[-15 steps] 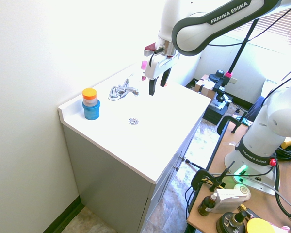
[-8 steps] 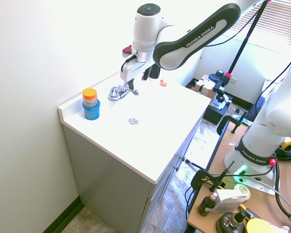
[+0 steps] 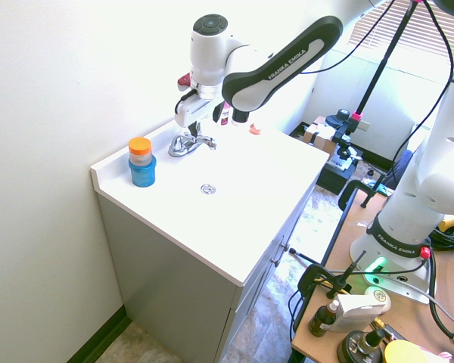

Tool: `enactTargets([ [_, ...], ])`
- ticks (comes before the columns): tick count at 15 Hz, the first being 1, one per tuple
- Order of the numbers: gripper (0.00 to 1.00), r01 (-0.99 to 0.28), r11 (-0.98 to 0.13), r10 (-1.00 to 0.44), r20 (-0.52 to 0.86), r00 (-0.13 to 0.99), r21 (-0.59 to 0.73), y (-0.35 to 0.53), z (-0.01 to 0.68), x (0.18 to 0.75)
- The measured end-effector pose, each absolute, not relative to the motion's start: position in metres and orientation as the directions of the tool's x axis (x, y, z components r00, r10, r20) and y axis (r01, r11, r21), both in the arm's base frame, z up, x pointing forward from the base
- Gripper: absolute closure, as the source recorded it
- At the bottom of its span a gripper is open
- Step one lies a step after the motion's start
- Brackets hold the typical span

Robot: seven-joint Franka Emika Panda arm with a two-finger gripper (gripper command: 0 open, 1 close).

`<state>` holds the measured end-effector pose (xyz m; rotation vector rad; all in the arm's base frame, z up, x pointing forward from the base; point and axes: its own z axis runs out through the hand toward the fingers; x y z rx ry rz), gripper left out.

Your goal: Turn off the hot water

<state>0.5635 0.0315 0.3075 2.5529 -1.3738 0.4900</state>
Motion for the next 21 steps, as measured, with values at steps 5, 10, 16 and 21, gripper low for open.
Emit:
enactTargets([
  [5, 0.00, -0.836, -0.548, -0.791, 0.317, 0.524, 0.013, 0.043, 0.294, 0.569],
  [10, 0.00, -0.825, -0.565, -0.785, 0.313, 0.534, -0.009, 0.066, 0.294, 0.587],
  [16, 0.00, -0.835, -0.551, -0.796, 0.310, 0.519, -0.015, 0.063, 0.290, 0.593],
  [21, 0.00, -0.858, -0.513, -0.840, 0.221, 0.495, -0.032, 0.038, 0.300, 0.512],
])
